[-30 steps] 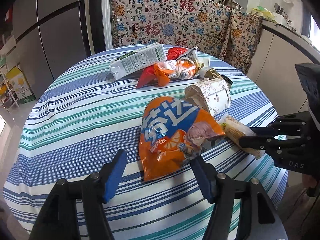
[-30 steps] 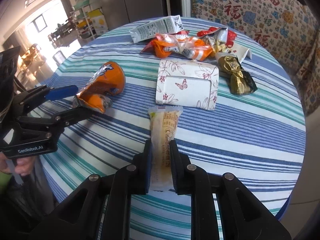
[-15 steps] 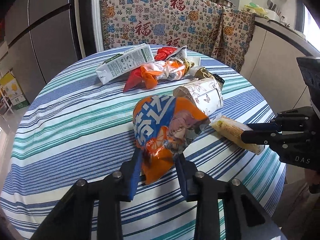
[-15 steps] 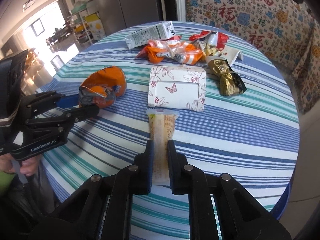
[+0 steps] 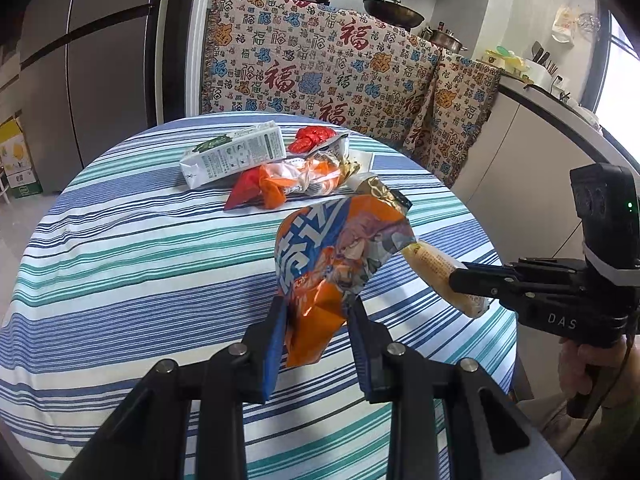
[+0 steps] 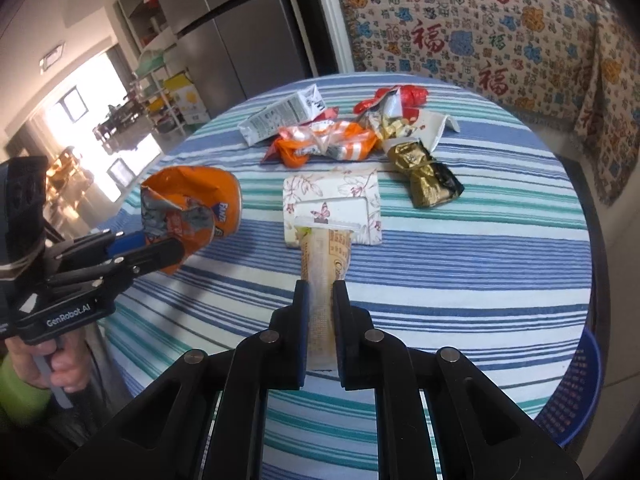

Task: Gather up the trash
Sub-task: 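Carry the bread roll and orange bag over the blue wastebasket with both grippers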

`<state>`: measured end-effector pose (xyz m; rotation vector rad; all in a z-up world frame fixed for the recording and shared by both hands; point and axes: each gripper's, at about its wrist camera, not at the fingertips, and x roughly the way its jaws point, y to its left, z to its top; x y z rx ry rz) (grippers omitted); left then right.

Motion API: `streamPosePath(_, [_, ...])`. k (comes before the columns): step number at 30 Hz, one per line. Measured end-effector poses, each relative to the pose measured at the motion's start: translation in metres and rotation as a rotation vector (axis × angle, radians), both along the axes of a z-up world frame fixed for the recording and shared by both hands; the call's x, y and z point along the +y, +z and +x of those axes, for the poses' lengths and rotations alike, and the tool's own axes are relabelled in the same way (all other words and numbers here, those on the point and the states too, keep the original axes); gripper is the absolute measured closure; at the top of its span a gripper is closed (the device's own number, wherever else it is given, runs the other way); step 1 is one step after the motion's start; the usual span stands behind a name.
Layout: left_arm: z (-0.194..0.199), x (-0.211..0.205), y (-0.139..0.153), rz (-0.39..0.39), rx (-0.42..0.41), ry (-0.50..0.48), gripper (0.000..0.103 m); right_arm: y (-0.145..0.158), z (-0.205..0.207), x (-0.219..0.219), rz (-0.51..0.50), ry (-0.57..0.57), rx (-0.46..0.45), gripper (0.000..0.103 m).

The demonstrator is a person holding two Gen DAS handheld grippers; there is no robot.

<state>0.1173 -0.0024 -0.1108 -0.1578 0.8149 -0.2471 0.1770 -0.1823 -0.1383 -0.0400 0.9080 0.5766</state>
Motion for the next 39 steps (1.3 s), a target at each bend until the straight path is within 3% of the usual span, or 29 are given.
streamPosePath(21, [0.030, -0.077, 0.006, -0.018, -0.005, -0.088, 0.072, 0.016, 0.007, -0.092, 0.109, -0.232, -0.029, 0.093])
streamPosePath(39, [0.051, -0.116, 0.006, -0.005, -0.014, -0.121, 0.072, 0.013, 0.009, -0.124, 0.132, -0.292, -0.012, 0.093])
